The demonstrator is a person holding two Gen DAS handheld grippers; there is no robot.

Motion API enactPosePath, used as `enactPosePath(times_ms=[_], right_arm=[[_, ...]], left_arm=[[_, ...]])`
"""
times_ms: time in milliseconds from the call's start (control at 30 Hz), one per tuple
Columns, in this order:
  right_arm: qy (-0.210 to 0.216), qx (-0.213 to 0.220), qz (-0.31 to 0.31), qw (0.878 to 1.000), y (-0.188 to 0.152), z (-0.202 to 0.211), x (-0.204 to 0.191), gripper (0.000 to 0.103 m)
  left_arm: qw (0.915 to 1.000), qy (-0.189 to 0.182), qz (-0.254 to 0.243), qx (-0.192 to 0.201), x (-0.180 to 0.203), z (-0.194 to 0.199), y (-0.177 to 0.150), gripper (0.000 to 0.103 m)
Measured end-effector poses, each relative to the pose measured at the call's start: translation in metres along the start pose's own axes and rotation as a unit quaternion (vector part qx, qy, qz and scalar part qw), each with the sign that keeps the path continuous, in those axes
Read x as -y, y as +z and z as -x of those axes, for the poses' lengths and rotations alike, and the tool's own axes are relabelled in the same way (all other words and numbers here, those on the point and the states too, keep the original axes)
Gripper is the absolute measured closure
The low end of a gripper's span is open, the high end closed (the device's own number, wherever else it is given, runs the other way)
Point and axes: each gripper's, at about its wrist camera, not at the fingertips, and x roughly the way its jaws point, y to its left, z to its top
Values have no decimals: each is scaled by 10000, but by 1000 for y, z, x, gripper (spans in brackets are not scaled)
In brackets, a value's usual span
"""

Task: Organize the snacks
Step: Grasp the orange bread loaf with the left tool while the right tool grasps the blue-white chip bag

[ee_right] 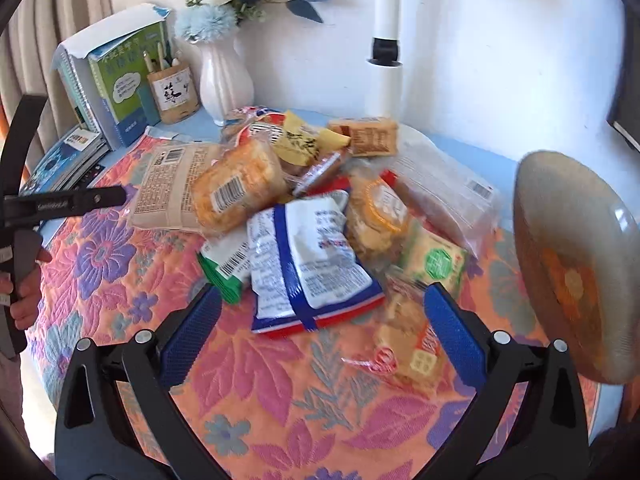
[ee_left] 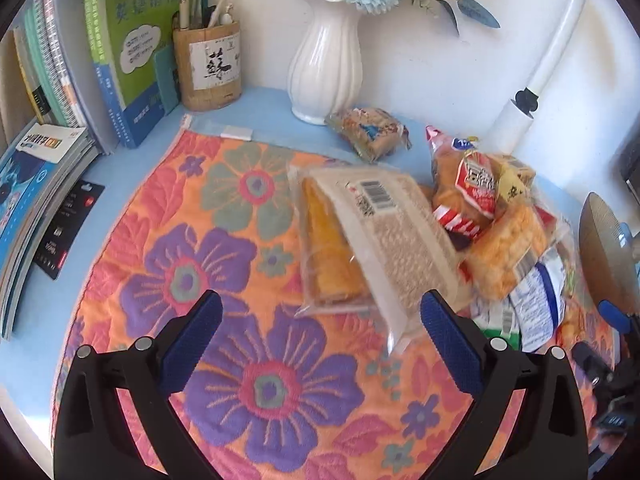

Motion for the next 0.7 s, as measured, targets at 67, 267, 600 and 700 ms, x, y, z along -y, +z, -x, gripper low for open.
enactPosePath(times_ms=[67, 267, 600, 700], right_arm=[[-74, -7, 199, 9998, 7, -18, -11, 3], [-154, 33, -53, 9999, 9, -63, -5, 15], [-309, 973, -111, 9947, -9, -28, 6, 60], [-202, 1195, -122, 9926, -14, -18, 9, 60]], left_arm=[[9999, 60, -130, -36, 15, -15, 15, 5], [9988, 189, -175, -418, 44, -68, 31, 5], [9981, 111, -396, 457, 39, -23, 14, 60], [9988, -58, -216, 432, 26, -18, 6, 61]])
